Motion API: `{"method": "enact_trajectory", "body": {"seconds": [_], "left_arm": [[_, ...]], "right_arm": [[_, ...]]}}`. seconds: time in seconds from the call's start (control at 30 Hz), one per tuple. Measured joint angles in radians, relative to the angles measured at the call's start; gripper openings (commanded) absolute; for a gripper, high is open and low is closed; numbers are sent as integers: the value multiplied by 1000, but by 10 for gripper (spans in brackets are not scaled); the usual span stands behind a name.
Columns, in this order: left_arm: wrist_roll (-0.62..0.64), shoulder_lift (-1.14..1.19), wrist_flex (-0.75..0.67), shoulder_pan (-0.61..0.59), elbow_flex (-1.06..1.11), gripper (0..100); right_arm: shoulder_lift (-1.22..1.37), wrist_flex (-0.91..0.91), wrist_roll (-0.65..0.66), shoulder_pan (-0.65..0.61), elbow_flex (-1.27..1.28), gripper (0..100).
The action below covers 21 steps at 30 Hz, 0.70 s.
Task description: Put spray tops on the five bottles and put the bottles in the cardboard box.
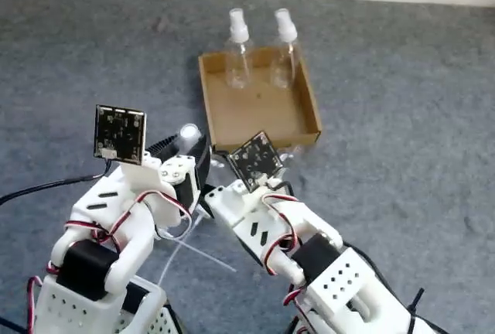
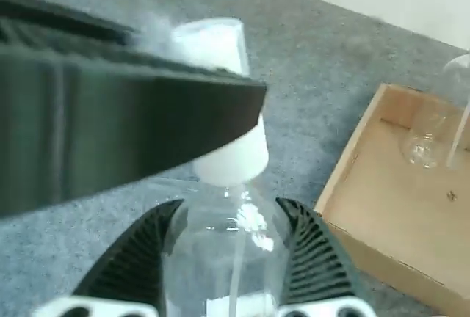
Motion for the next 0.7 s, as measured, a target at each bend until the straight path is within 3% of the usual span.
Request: {"method": "enact_trajectory", "body": {"seconds": [0.13,0.3,0.7], "left_arm": [[0,0,2,5,0,18],[0,0,2,5,0,141],[-183,14,106,-49,-189,148]], "right_arm": [[-6,0,0,3,0,3],[-14,0,0,3,0,3],[-60,-100,18,6,-6,3]]}}
